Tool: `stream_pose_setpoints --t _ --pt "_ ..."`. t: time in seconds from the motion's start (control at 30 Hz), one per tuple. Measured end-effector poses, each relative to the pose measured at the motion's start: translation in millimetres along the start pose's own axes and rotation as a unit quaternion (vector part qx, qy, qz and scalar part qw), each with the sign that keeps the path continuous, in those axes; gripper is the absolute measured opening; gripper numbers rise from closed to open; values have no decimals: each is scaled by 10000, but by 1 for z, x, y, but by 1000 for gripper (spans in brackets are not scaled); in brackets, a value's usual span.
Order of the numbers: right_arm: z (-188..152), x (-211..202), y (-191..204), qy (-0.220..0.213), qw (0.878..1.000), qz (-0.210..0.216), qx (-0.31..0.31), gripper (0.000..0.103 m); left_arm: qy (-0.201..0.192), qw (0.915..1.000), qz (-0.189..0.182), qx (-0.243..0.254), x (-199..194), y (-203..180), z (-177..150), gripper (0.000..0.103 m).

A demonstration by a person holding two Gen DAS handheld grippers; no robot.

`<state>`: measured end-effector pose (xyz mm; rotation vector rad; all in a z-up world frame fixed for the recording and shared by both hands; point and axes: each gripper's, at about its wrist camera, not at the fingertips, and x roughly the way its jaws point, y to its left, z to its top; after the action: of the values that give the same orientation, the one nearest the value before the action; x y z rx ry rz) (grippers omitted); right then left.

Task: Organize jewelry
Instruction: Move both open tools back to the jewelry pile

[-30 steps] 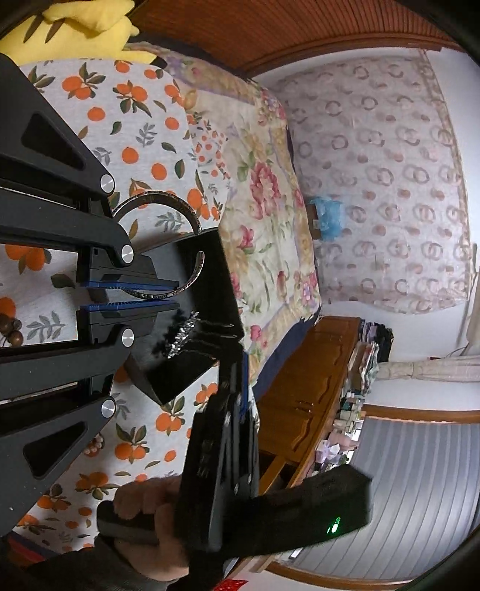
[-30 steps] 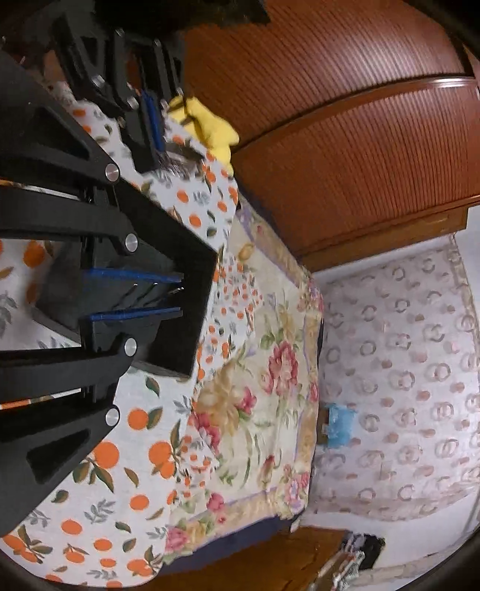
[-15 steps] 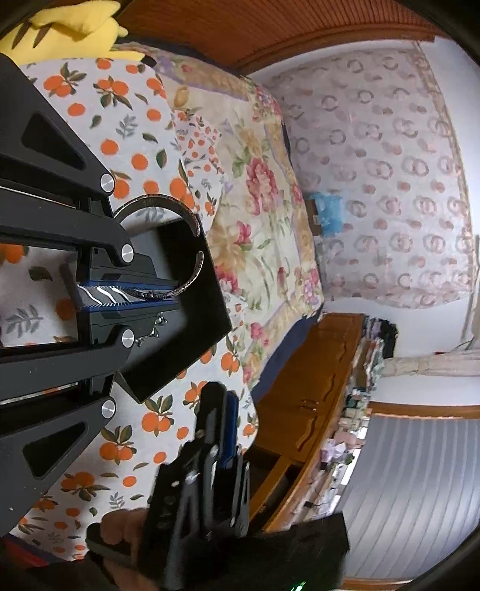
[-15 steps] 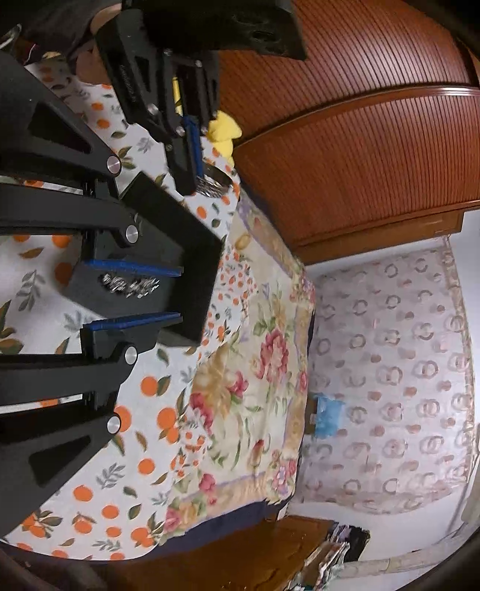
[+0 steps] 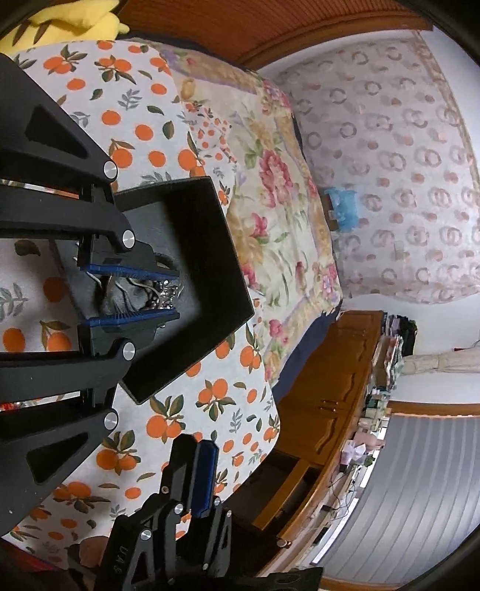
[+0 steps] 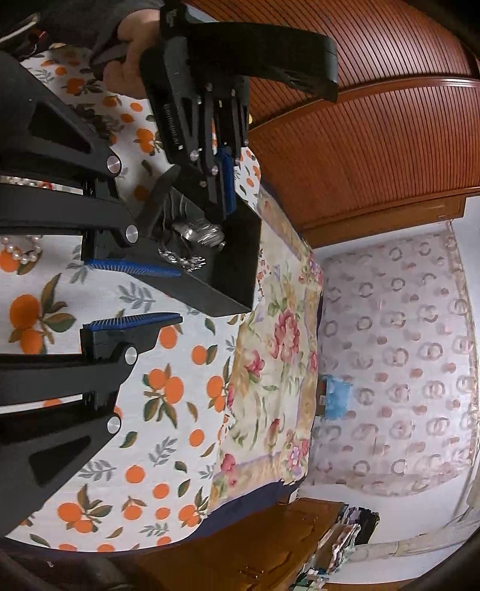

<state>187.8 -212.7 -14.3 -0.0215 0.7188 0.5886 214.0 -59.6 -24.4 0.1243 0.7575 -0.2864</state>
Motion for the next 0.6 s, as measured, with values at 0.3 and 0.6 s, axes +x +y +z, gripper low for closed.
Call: stream_pose_setpoints --t 0.3,0.6 --pt "-39 -16 28 134 9995 228 -170 22 -232 9997 3 -121 -47 5 -42 21" --pt "-68 -11 61 512 9967 269 -569 22 -175 9990 -61 -405 -78 14 -98 22"
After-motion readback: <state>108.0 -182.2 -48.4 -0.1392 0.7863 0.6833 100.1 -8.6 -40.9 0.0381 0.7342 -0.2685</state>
